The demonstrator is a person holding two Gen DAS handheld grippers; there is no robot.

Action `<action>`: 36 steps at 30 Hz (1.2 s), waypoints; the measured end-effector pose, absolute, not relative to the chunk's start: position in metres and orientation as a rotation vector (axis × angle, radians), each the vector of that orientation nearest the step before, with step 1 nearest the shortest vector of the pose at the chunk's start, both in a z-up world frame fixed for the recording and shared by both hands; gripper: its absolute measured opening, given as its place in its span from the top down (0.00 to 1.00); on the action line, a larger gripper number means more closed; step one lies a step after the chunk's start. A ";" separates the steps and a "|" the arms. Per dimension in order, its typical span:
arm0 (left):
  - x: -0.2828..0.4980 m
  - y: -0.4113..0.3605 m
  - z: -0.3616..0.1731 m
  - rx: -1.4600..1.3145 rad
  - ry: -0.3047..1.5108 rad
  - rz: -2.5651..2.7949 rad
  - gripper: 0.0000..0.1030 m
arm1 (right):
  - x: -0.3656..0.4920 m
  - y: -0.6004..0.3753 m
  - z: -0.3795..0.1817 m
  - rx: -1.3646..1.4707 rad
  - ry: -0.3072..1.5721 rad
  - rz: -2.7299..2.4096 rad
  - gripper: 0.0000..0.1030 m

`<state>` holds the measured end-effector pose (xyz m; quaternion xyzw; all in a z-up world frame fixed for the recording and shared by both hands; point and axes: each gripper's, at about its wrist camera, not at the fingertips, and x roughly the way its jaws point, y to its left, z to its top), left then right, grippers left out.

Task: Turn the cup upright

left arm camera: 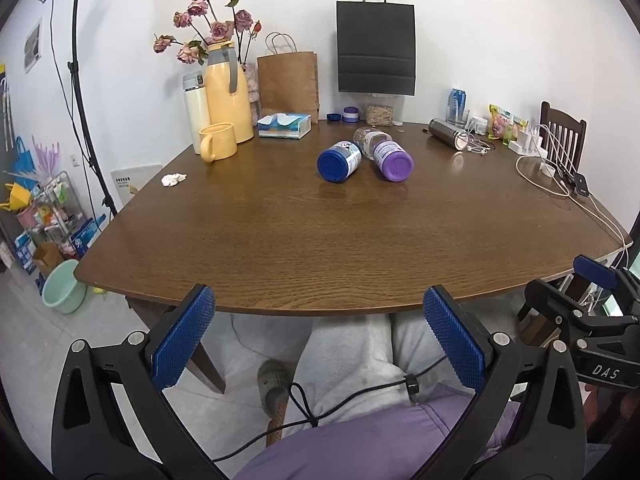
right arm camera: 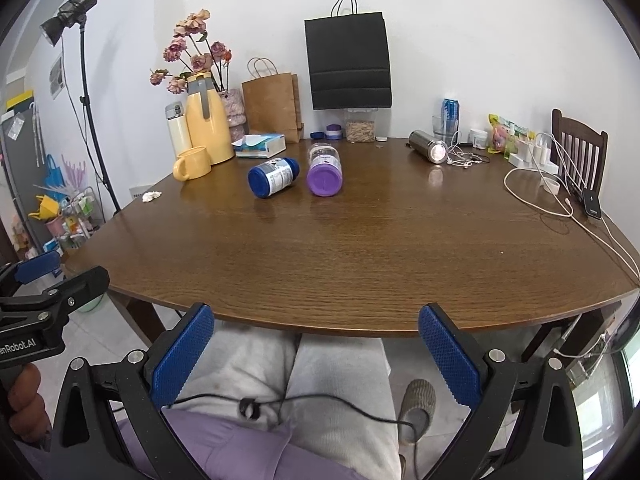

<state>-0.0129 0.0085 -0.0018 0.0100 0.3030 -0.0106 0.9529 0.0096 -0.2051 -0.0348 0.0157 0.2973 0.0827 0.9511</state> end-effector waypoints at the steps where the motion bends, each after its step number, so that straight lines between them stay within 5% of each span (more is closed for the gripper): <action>1: -0.014 0.008 -0.003 0.021 0.613 -0.025 0.00 | 0.008 -0.206 -0.035 0.033 0.603 0.170 0.00; 36: -0.011 0.007 0.006 0.030 0.614 -0.024 0.00 | 0.016 -0.205 -0.029 0.040 0.603 0.173 0.00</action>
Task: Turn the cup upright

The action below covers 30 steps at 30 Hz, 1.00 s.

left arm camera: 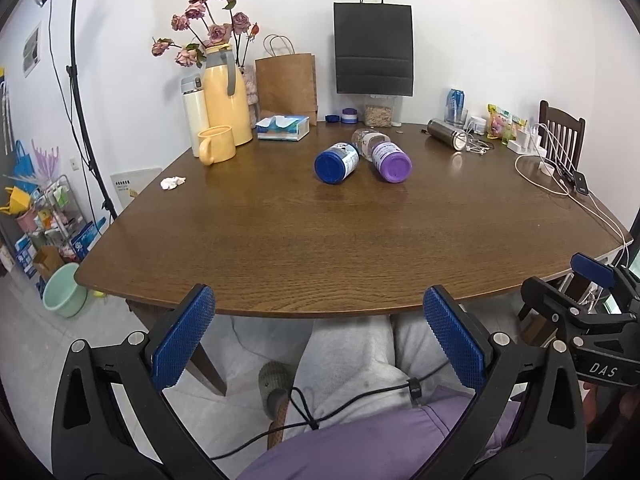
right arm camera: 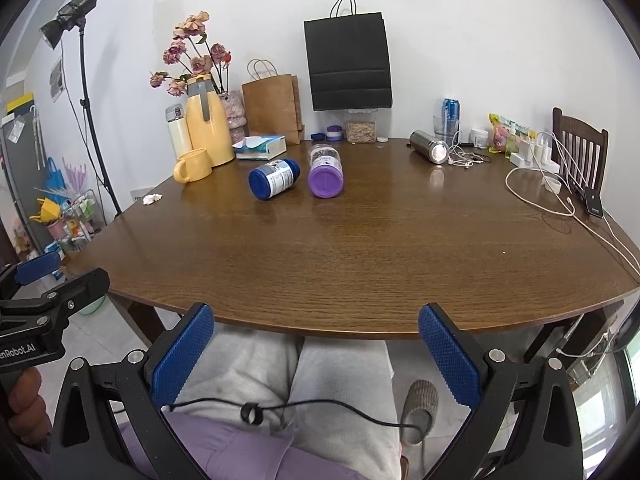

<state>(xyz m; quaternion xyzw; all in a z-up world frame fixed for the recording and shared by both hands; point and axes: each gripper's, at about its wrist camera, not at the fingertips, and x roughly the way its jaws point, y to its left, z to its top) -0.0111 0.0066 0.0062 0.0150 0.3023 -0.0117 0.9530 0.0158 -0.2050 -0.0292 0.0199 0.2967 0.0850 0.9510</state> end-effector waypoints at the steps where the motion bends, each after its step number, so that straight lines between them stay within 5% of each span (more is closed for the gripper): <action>1: -0.012 0.007 0.006 0.031 0.608 -0.025 0.00 | 0.015 -0.205 -0.030 0.038 0.602 0.174 0.00; 30: 0.116 0.016 -0.018 0.004 0.743 -0.001 0.00 | 0.157 -0.222 -0.041 0.078 0.677 0.142 0.00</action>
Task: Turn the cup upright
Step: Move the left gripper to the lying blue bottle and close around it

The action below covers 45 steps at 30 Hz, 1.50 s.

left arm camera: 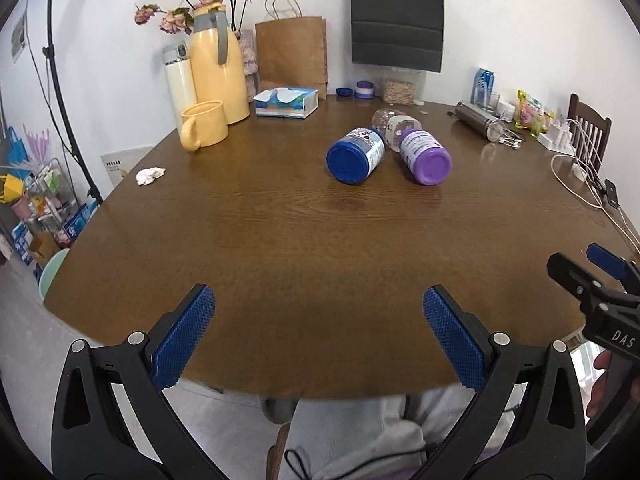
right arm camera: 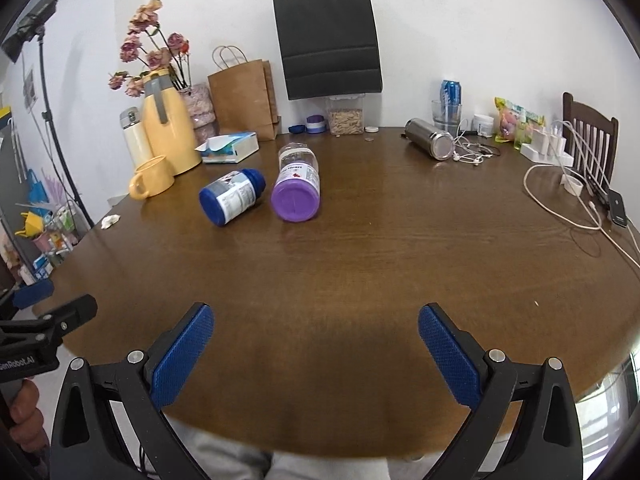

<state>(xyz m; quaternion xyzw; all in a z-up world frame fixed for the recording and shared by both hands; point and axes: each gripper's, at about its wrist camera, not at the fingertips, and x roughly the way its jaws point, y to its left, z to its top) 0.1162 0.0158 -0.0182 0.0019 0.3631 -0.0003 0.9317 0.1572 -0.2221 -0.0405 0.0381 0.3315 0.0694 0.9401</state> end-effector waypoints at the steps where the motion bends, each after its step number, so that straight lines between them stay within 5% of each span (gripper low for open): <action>1: 0.125 0.016 -0.019 0.002 0.754 -0.004 0.00 | 0.168 -0.222 -0.040 0.078 0.685 0.151 0.00; 17: 0.280 0.005 -0.028 0.058 0.838 -0.143 0.02 | 0.316 -0.195 -0.040 0.113 0.838 0.351 0.00; 24: 0.357 -0.002 -0.030 0.110 0.883 -0.247 0.19 | 0.373 -0.172 -0.028 0.052 0.821 0.396 0.01; 34: 0.423 -0.011 -0.068 0.098 1.093 -0.391 0.42 | 0.433 -0.150 -0.046 0.050 0.889 0.475 0.33; 45: 0.417 0.008 -0.075 0.018 1.092 -0.329 0.42 | 0.437 -0.130 -0.054 0.041 0.913 0.554 0.38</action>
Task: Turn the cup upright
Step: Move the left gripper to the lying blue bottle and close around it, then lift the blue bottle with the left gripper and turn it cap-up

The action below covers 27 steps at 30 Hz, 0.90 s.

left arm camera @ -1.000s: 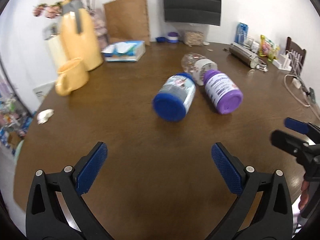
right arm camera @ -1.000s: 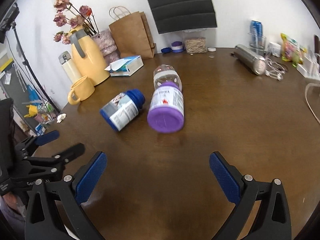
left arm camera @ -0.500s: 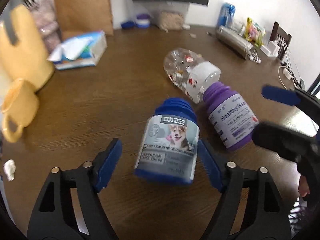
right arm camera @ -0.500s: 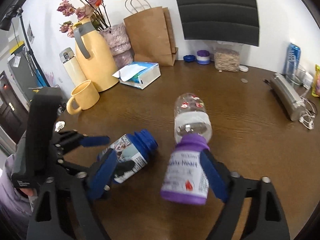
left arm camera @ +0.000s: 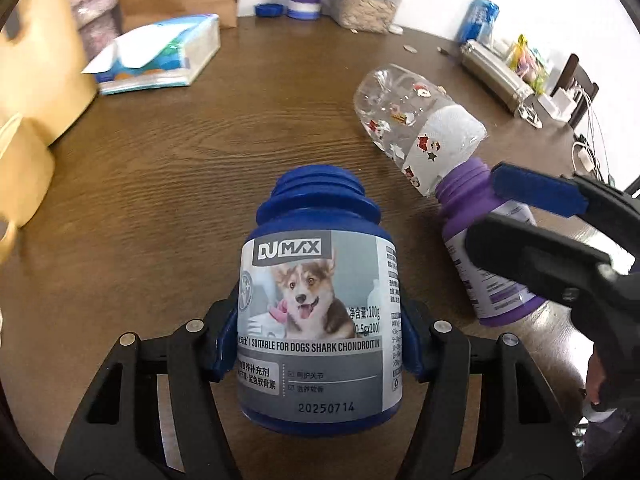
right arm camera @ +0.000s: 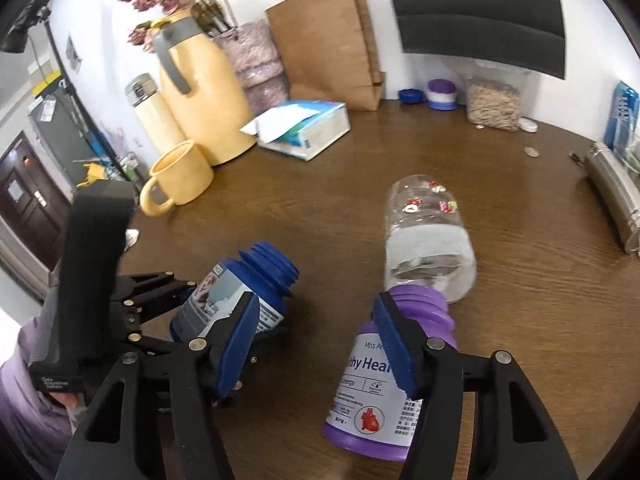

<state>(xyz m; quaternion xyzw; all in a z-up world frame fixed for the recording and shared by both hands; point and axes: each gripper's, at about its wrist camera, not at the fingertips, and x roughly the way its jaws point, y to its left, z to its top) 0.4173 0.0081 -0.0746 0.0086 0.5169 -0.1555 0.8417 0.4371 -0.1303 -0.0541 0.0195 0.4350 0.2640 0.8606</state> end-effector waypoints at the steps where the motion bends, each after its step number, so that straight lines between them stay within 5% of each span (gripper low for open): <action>1: 0.411 0.012 -0.073 0.003 1.080 -0.326 0.42 | 0.435 -0.126 -0.057 0.057 0.932 0.583 0.38; 17: 0.325 0.010 -0.083 0.172 1.007 -0.491 0.41 | 0.387 -0.097 -0.067 0.042 1.040 0.698 0.37; 22: 0.312 0.030 -0.083 0.192 0.997 -0.496 0.27 | 0.378 -0.100 -0.071 0.062 1.053 0.703 0.37; 27: 0.312 0.064 -0.075 0.130 0.963 -0.423 0.27 | 0.370 -0.095 -0.072 0.070 1.058 0.733 0.37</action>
